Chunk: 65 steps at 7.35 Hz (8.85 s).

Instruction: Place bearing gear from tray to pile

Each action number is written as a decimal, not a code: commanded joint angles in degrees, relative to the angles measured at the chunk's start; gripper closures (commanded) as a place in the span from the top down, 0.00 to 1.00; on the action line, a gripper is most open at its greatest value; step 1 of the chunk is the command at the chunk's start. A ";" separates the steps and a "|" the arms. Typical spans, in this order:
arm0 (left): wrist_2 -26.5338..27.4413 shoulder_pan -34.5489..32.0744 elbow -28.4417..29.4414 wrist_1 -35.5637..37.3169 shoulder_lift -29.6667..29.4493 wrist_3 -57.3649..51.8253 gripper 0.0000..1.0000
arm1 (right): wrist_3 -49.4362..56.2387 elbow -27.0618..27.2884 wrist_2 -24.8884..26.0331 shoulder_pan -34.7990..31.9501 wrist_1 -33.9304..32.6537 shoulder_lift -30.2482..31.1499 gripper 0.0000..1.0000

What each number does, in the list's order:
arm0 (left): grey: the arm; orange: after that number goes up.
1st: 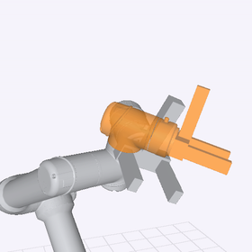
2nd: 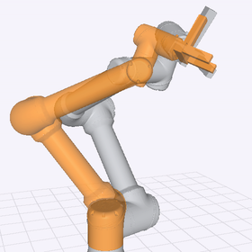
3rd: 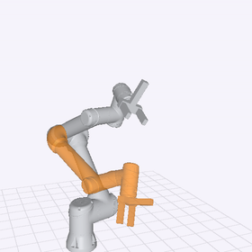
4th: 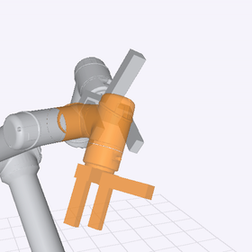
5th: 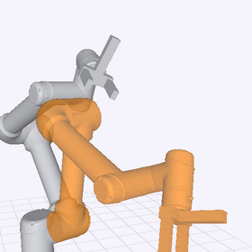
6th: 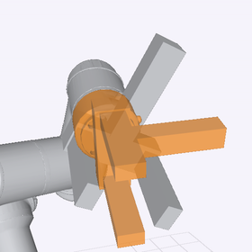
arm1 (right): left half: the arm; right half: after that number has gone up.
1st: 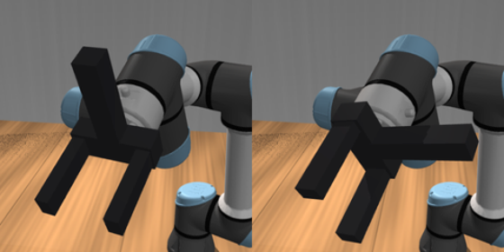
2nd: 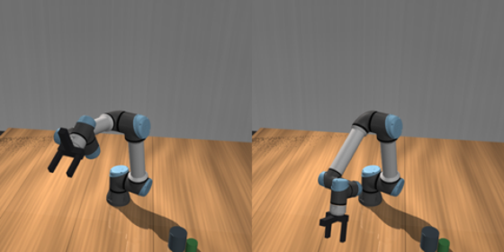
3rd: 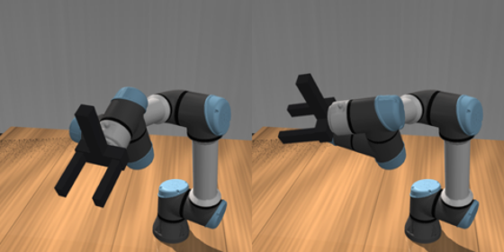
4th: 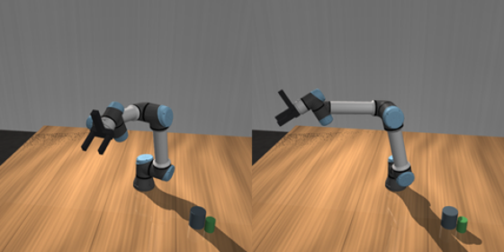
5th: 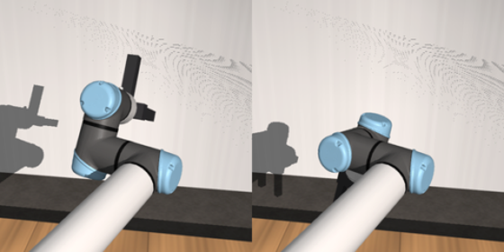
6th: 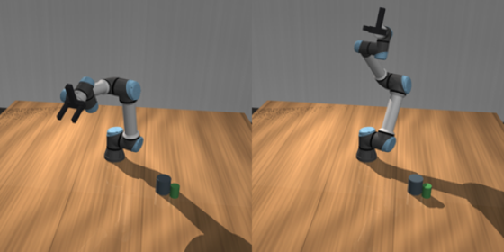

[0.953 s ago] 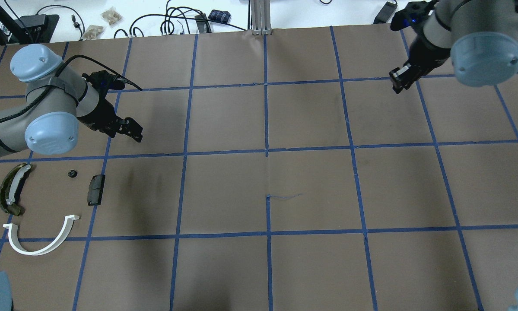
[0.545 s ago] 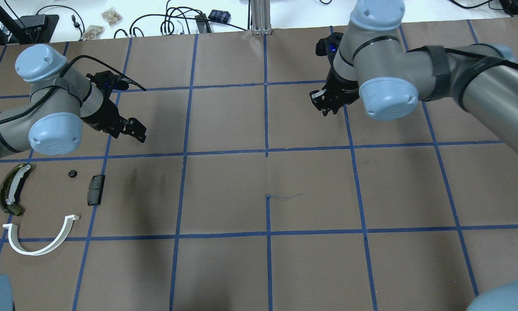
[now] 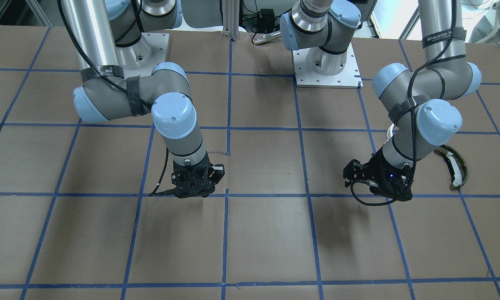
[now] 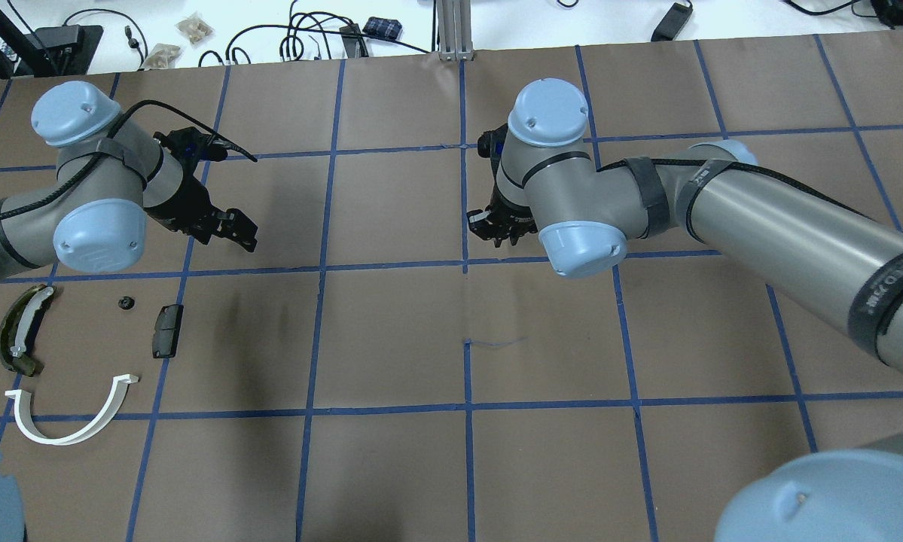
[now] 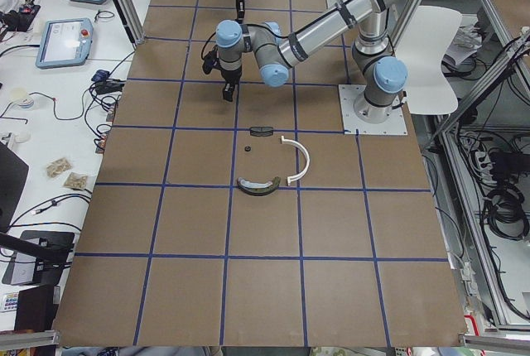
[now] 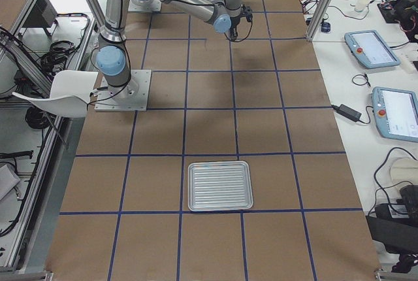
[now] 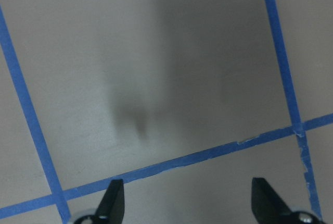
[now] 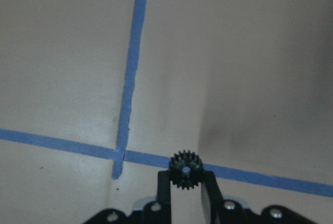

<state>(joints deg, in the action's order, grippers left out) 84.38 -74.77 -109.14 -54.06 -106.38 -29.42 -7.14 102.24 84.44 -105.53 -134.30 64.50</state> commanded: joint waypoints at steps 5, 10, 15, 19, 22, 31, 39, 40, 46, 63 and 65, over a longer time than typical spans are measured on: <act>0.44 -5.82 0.33 0.70 1.53 3.06 0.88 | -0.69 -3.52 1.75 3.72 -0.72 5.25 1.00; -0.25 -30.04 9.96 0.01 -4.94 43.92 0.92 | 1.34 -14.67 6.35 15.27 33.00 23.37 1.00; 3.57 -39.05 15.18 6.24 -15.95 54.74 0.84 | 1.60 -16.19 6.17 14.48 41.32 22.42 1.00; 7.21 -38.78 15.26 5.28 -17.71 54.91 0.75 | 1.69 -15.67 6.26 14.92 38.35 22.33 1.00; 7.03 -38.78 15.71 5.54 -18.42 55.35 0.52 | 1.78 -16.54 6.00 14.83 38.15 21.37 1.00; 8.78 -18.81 11.16 -9.57 -2.37 24.08 0.02 | 3.45 -16.46 4.68 14.57 38.24 21.02 1.00; 8.60 17.55 -4.24 -4.85 3.03 -16.02 0.01 | 3.18 -16.37 4.86 14.48 38.24 21.10 1.00; 8.70 17.90 -4.59 -0.13 1.81 -16.02 0.01 | 3.18 -16.28 4.94 14.39 38.24 21.10 1.00; 8.87 18.17 -6.53 2.02 -0.48 -15.84 0.27 | 3.18 -16.28 4.85 14.39 38.24 21.10 1.00; 5.64 -17.78 22.65 -35.06 14.71 27.66 0.81 | 3.18 -16.10 5.20 14.30 38.24 21.10 1.00; 4.56 -16.56 22.56 -37.25 15.94 26.71 0.84 | 3.45 -16.02 5.47 14.30 38.33 20.93 1.00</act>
<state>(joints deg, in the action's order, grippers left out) 89.58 -92.26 -86.56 -89.92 -91.08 -2.03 -3.86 86.20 89.71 -91.23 -96.04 85.51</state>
